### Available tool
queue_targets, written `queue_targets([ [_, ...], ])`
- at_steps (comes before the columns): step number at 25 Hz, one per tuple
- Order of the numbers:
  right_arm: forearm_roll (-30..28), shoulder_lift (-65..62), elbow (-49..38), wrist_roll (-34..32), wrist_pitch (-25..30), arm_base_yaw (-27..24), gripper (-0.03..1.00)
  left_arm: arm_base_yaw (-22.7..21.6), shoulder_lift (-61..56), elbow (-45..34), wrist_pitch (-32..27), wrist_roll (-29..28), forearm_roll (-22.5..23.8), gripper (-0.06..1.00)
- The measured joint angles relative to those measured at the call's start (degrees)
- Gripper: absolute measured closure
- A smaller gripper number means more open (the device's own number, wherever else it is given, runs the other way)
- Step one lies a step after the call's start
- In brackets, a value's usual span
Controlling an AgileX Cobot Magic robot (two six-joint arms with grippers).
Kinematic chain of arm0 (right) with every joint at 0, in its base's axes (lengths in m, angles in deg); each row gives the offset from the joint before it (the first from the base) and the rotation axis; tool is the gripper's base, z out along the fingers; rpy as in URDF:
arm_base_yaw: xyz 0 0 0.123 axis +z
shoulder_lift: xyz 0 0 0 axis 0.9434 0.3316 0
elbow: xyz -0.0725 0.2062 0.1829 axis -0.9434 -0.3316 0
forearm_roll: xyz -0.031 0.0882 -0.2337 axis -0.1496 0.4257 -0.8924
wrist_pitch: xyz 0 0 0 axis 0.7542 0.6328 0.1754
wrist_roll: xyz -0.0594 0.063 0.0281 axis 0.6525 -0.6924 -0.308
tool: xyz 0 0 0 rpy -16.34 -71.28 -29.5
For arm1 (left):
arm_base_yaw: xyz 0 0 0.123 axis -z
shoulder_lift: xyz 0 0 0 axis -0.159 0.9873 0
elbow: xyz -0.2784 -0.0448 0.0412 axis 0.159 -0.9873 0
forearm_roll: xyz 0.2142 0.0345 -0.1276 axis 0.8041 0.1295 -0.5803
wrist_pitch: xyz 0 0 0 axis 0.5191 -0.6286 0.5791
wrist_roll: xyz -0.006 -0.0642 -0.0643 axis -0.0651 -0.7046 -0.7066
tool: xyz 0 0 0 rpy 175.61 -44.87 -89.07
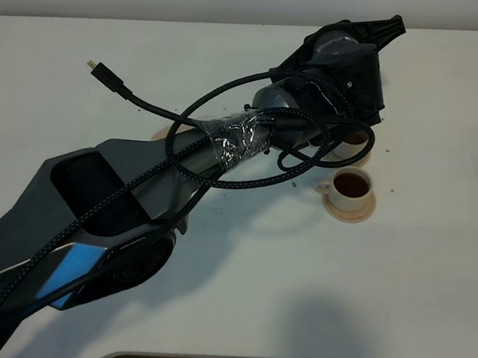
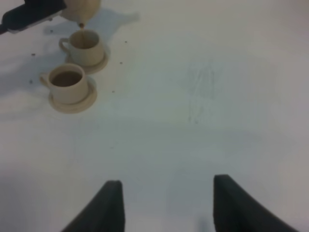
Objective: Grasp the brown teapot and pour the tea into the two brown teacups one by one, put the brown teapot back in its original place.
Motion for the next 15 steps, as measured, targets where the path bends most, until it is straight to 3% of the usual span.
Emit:
queue_targets([
  [15, 0.0, 0.0, 0.0, 0.0, 0.0, 0.0, 0.53, 0.0, 0.0, 0.0, 2.0, 1.5, 2.0, 0.84],
])
